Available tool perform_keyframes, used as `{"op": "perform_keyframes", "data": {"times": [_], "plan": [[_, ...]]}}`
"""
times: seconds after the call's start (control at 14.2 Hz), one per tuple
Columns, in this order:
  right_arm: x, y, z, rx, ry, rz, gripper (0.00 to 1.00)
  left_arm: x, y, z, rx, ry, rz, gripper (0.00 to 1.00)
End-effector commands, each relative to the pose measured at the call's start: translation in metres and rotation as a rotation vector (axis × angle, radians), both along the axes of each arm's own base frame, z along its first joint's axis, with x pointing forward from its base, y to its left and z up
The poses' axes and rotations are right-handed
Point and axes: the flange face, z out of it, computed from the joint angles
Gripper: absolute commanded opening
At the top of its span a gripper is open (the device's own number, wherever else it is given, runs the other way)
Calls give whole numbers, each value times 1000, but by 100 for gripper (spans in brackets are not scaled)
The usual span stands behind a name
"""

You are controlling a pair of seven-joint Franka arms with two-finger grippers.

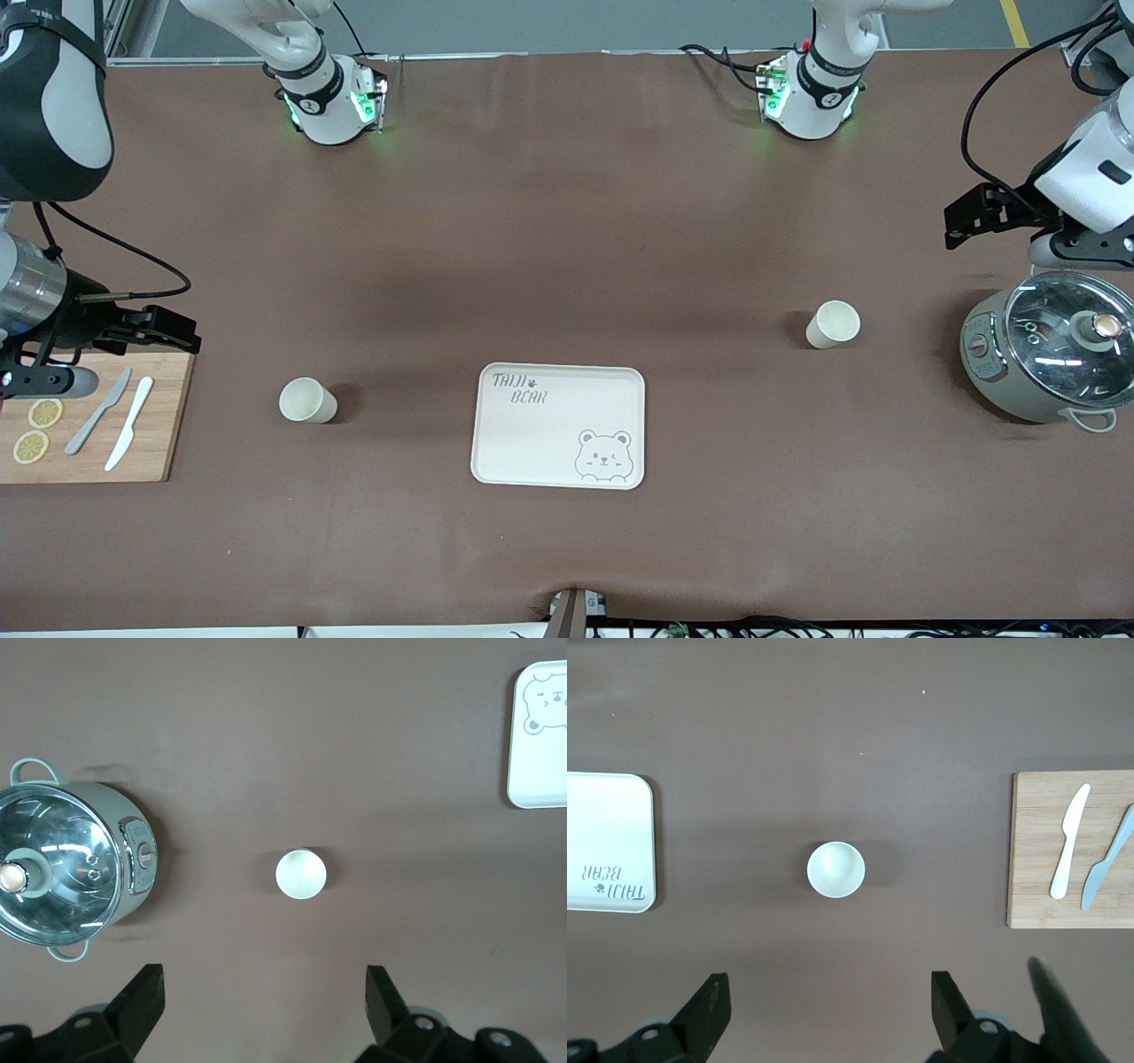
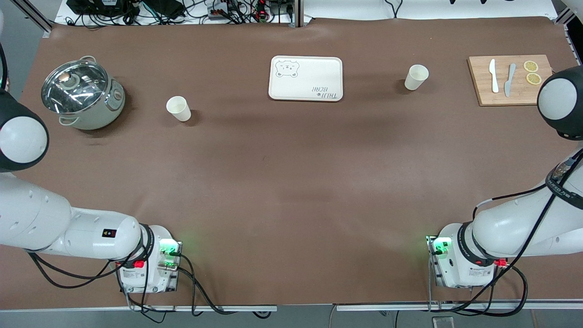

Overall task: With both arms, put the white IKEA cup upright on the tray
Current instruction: 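Move the left gripper over one cup while the right gripper reaches the other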

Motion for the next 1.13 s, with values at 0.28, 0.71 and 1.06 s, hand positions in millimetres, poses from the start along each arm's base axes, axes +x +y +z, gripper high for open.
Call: {"op": "perform_keyframes", "data": {"times": [0.28,0.71,1.06], "plan": [[-6,1,10,-14,-3,-11,100,6,-25,-8,29,21,-1,100],[-6,1,9,-14,-2,-11,100,0,-16,-17,30,29,8,100],[-6,2,9,-13,-2,-10,100,-31,-13,-87,12,-65,-7,100]]}}
